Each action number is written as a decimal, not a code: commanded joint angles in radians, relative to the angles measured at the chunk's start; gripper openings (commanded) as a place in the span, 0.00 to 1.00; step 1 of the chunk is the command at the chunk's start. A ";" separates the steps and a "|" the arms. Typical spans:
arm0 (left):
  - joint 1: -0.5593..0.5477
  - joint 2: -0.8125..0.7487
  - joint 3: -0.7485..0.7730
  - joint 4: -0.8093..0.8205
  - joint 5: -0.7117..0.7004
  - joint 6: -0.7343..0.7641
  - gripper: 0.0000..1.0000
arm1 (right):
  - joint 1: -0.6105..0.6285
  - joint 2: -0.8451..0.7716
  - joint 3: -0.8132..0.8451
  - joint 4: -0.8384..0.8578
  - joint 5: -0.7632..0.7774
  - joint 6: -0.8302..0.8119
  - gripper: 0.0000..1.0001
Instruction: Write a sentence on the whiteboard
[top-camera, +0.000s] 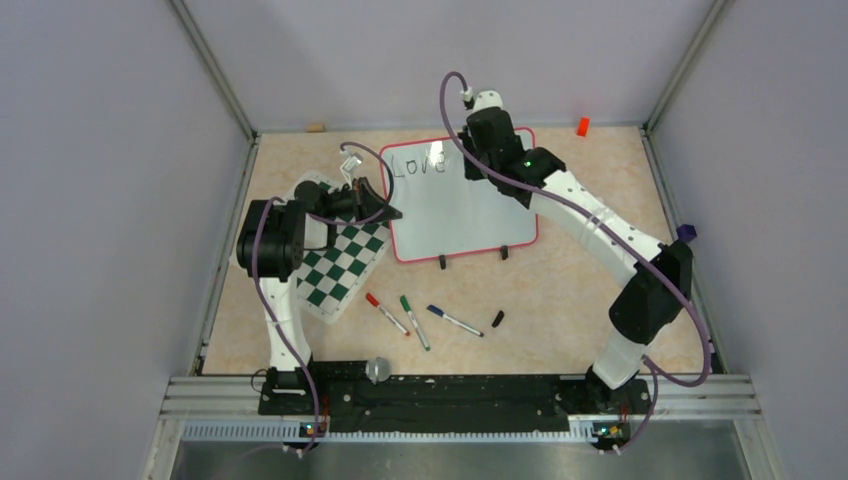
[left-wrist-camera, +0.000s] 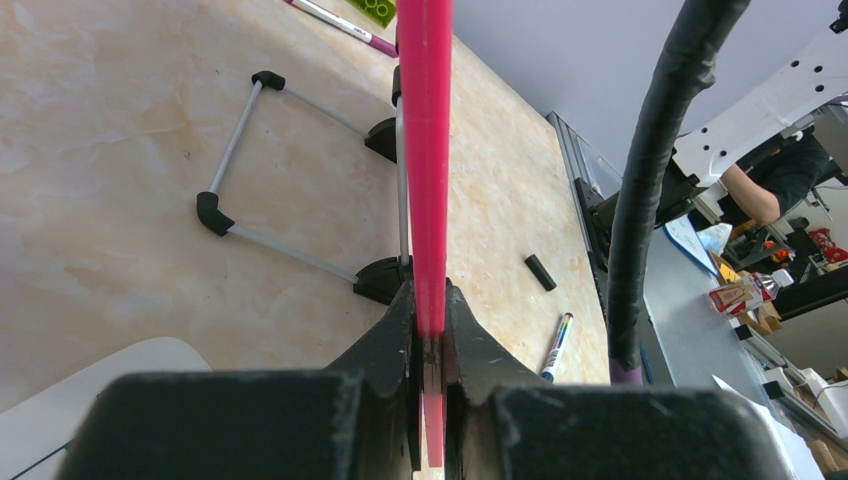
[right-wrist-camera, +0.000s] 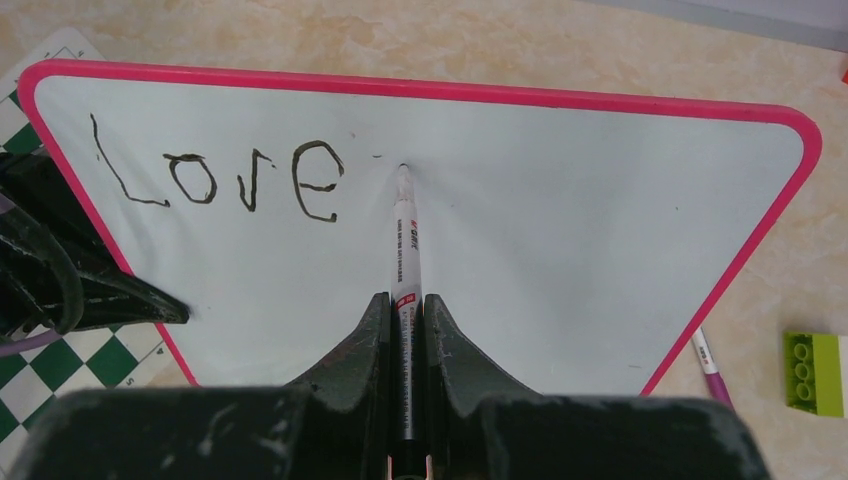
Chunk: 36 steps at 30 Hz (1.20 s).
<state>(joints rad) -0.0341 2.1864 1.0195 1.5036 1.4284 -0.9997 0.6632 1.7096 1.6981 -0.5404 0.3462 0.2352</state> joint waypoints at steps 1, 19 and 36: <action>-0.004 -0.005 0.014 0.116 0.027 0.047 0.00 | -0.006 0.004 0.043 0.021 -0.002 -0.005 0.00; -0.005 -0.008 0.010 0.115 0.026 0.053 0.00 | -0.007 -0.002 -0.020 0.019 0.010 0.018 0.00; -0.005 -0.007 0.011 0.116 0.025 0.053 0.00 | -0.007 -0.031 -0.087 0.019 -0.003 0.043 0.00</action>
<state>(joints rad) -0.0338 2.1864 1.0195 1.4868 1.4239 -1.0008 0.6632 1.6985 1.6142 -0.5385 0.3336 0.2676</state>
